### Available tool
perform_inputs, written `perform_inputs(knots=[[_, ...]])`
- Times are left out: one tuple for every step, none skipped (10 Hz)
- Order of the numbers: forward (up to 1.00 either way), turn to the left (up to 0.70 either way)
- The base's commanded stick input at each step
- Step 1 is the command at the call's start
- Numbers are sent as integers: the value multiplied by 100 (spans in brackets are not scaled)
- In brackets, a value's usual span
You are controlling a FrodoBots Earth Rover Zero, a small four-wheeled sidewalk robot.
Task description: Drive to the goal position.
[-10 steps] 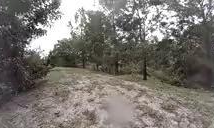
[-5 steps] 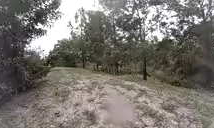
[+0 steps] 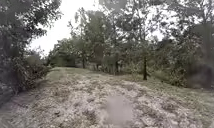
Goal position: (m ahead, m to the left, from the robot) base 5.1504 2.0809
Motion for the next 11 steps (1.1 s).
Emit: perform_inputs(knots=[[70,0],[70,0],[70,0],[70,0],[70,0],[70,0],[70,0],[70,21],[70,35],[70,35],[70,35]])
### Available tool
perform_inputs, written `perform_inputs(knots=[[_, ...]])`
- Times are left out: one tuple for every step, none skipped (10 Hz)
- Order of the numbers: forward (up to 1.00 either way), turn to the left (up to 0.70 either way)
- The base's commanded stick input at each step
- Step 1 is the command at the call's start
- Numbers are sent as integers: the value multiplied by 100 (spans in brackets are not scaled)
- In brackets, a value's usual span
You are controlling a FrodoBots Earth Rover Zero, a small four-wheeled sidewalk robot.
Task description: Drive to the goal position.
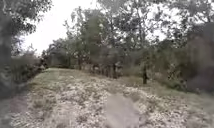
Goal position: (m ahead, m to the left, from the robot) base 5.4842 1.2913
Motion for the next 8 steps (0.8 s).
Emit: perform_inputs(knots=[[70,35],[70,35],[70,35],[70,34],[70,9],[70,0],[70,0],[70,0]])
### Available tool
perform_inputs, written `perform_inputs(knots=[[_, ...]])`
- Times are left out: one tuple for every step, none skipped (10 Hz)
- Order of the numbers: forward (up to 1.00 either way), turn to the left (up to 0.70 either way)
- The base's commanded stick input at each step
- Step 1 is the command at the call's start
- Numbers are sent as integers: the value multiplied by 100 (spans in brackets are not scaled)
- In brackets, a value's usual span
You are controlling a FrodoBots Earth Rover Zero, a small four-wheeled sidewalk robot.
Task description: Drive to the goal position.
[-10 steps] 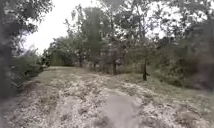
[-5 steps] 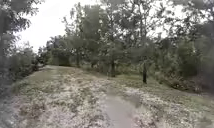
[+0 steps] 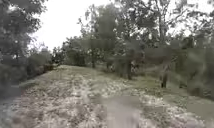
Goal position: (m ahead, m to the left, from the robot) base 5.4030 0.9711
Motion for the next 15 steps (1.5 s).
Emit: perform_inputs(knots=[[70,0],[70,0],[70,0],[70,0],[70,0],[70,0],[70,0],[70,0],[70,4],[70,21],[70,33],[70,35],[70,35],[70,24],[70,8]])
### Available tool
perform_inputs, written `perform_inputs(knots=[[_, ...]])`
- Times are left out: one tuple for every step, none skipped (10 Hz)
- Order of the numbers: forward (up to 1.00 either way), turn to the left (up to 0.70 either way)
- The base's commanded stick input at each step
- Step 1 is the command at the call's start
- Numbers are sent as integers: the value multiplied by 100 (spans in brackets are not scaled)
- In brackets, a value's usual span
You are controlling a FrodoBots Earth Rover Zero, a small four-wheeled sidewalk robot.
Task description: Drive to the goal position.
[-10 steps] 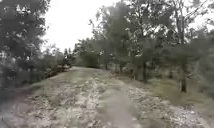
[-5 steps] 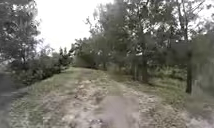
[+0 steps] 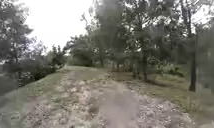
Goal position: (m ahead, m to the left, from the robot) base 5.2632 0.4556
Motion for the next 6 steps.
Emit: perform_inputs(knots=[[70,0],[70,0],[70,0],[70,0],[70,0],[70,0]])
